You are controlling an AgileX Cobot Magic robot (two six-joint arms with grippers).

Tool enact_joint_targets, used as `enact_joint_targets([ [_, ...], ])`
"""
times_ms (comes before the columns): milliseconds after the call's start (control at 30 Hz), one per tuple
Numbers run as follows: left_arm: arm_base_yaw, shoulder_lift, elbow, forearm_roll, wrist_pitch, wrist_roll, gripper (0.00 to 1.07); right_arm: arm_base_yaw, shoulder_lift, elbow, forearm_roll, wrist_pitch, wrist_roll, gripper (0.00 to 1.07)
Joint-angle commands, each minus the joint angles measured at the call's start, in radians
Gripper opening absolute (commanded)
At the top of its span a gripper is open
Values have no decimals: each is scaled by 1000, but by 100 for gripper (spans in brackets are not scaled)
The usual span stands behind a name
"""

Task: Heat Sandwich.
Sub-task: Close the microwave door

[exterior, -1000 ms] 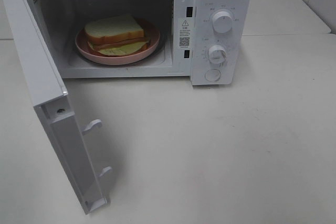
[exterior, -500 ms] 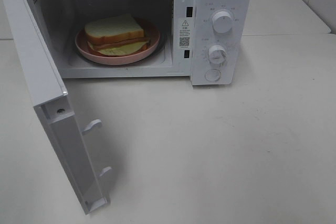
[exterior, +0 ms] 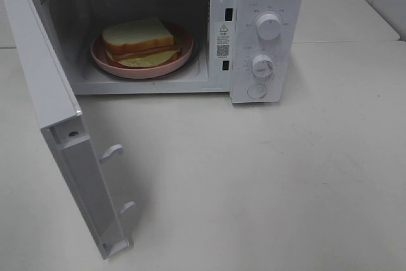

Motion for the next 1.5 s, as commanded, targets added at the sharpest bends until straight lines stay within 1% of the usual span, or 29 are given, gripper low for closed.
enact_joint_targets([
  [33, 1, -17, 2, -6, -9, -6, 98, -7, -27, 1, 4, -4, -8, 76],
  [833, 1, -17, 2, -9, -9, -6, 98, -7, -27, 1, 4, -4, -8, 76],
  [1133, 1, 7, 2, -10, -9, -6, 98, -7, -27, 1, 4, -4, -8, 76],
  [1267, 1, 35, -4, -10, -16, -7, 98, -7, -27, 1, 4, -4, -8, 76],
  [1367, 1, 98, -35, -10, -71, -7, 98, -7, -27, 1, 4, -4, -8, 76],
  [1400, 1, 134, -39, -10, -104, -3, 98, -7, -27, 1, 4, -4, -8, 76],
  [1500, 1, 178, -39, -9, -129, -3, 98, -7, -27, 1, 4, -4, -8, 76],
])
